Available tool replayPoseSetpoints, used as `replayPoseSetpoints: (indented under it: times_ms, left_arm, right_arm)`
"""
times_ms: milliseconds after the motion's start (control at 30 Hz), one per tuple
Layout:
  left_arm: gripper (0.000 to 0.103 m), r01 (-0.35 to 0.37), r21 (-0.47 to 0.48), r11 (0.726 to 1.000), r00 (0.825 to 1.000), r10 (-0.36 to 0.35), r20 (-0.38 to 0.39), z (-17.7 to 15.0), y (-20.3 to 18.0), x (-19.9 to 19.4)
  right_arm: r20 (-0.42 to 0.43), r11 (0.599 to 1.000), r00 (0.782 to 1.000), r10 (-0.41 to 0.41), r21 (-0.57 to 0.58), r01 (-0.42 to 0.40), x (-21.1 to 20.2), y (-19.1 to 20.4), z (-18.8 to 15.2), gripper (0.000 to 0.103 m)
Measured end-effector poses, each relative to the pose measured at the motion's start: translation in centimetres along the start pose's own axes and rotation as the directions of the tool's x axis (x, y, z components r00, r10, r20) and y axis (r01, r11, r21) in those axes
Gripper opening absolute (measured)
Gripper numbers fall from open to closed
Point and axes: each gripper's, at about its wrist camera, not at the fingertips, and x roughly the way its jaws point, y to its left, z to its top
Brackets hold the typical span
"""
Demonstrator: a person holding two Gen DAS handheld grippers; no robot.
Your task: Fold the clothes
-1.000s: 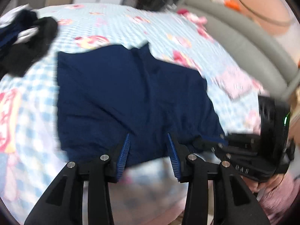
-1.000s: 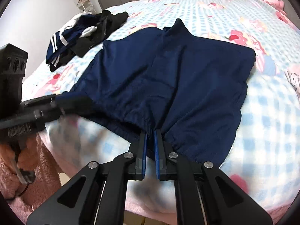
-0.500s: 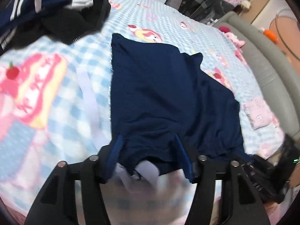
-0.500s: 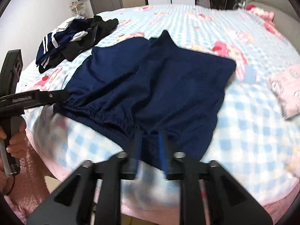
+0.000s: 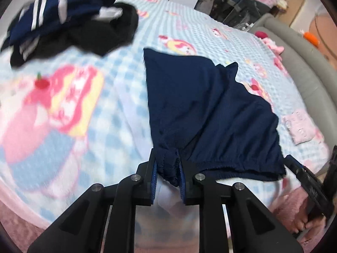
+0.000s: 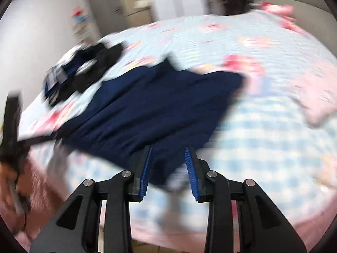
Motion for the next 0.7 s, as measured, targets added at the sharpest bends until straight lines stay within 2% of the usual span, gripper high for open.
replayPoseSetpoints:
  times_ms: [33, 67, 100, 167, 233, 300, 367, 433, 467, 533, 600, 633, 700]
  left_arm:
    - [0.035, 0.028, -0.031, 0.999, 1.000, -0.028, -0.004, -0.2, 0.6, 0.0]
    - [0.042, 0.058, -0.060, 0.996, 0.998, -0.058, 0.006, -0.2, 1.1, -0.1]
    - [0.043, 0.084, -0.074, 0.994, 0.996, -0.083, 0.019, -0.2, 1.3, -0.3]
    - [0.044, 0.119, -0.085, 0.989, 0.992, -0.115, 0.051, 0.1, 1.1, -0.8]
    - [0.044, 0.119, -0.073, 0.990, 0.990, -0.113, 0.083, 0.5, 0.6, -0.9]
    - [0.044, 0.068, 0.018, 0.998, 0.992, -0.069, 0.109, 0.3, -1.4, -1.1]
    - [0.044, 0.056, 0.157, 0.986, 0.992, -0.073, 0.103, -0.5, -4.0, -1.7]
    - [0.044, 0.052, 0.284, 0.957, 0.993, -0.081, 0.090, -1.2, -6.7, -2.0]
    - [0.044, 0.075, 0.319, 0.945, 0.993, -0.101, 0.067, -1.3, -8.1, -1.5]
    - [0.044, 0.117, 0.368, 0.923, 0.990, -0.136, 0.026, -1.3, -10.5, -0.5]
    - [0.043, 0.105, 0.407, 0.907, 0.992, -0.122, 0.015, -1.3, -12.2, 0.6]
    - [0.042, 0.097, 0.419, 0.903, 0.994, -0.111, 0.009, -1.2, -12.8, 1.1]
    - [0.041, 0.069, 0.407, 0.911, 0.997, -0.073, -0.006, -1.2, -12.3, 2.0]
  right_arm:
    - [-0.008, 0.999, 1.000, -0.029, 0.040, 0.029, -0.1, -1.3, 0.0, 0.032]
    - [-0.024, 0.996, 0.999, -0.027, 0.084, 0.029, -0.1, -2.4, -0.1, 0.032]
    - [-0.041, 0.991, 0.999, -0.017, 0.131, 0.023, 0.0, -3.5, -0.2, 0.032]
    - [-0.063, 0.968, 0.995, 0.074, 0.245, -0.057, 0.4, -5.4, -0.5, 0.033]
    - [-0.062, 0.944, 0.986, 0.157, 0.304, -0.131, 0.5, -5.9, -0.6, 0.033]
    - [-0.058, 0.923, 0.973, 0.223, 0.333, -0.192, 0.4, -5.8, -0.8, 0.033]
    - [-0.056, 0.896, 0.956, 0.288, 0.367, -0.248, 0.4, -5.8, -1.0, 0.040]
    - [-0.074, 0.900, 0.960, 0.270, 0.374, -0.224, 0.8, -5.7, -1.2, 0.045]
    - [-0.086, 0.905, 0.963, 0.255, 0.373, -0.206, 1.0, -5.7, -1.3, 0.046]
    - [-0.098, 0.906, 0.959, 0.265, 0.365, -0.214, 1.6, -5.3, -1.1, 0.046]
    - [-0.081, 0.884, 0.938, 0.337, 0.369, -0.286, 1.9, -4.6, -1.1, 0.046]
    - [-0.075, 0.875, 0.928, 0.365, 0.368, -0.314, 2.1, -4.3, -1.0, 0.046]
    - [-0.093, 0.884, 0.925, 0.368, 0.343, -0.317, 2.7, -3.6, -1.1, 0.046]
